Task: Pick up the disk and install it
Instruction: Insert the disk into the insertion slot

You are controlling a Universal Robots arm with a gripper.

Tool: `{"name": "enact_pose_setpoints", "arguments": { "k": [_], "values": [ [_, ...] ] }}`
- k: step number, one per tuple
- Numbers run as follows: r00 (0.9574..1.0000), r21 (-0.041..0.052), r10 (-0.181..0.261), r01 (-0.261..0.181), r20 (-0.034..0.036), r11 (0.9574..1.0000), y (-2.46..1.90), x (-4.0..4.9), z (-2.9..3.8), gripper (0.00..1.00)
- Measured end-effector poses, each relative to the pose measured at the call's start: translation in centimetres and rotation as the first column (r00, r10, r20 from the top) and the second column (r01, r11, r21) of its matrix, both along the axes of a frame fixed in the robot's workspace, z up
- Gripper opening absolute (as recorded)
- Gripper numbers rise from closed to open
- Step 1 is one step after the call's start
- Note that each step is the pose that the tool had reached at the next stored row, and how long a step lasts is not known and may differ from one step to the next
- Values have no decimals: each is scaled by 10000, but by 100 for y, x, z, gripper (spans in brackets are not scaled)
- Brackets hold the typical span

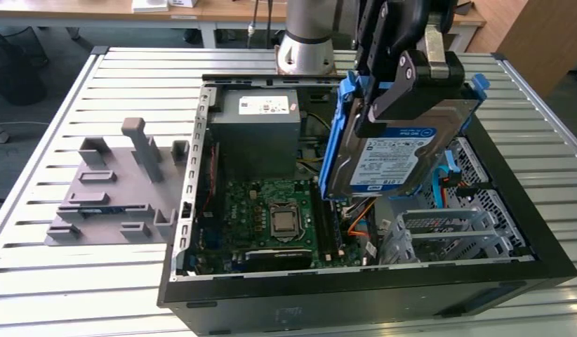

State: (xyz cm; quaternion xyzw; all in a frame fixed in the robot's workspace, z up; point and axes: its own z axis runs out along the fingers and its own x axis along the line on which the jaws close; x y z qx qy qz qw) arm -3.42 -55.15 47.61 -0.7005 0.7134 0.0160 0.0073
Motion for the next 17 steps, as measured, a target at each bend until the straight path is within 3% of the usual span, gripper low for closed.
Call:
{"name": "enact_pose_setpoints", "arguments": {
  "k": [3,10,15,17],
  "values": [
    [10000,0,0,0,0,10000,-32,32,-2,36],
    [10000,2,1,-1,0,10000,-48,153,-7,36],
    [10000,1,-1,1,0,10000,-126,163,-17,36],
    [10000,3,-1,1,1,10000,-139,176,-25,36]
  ]
}}
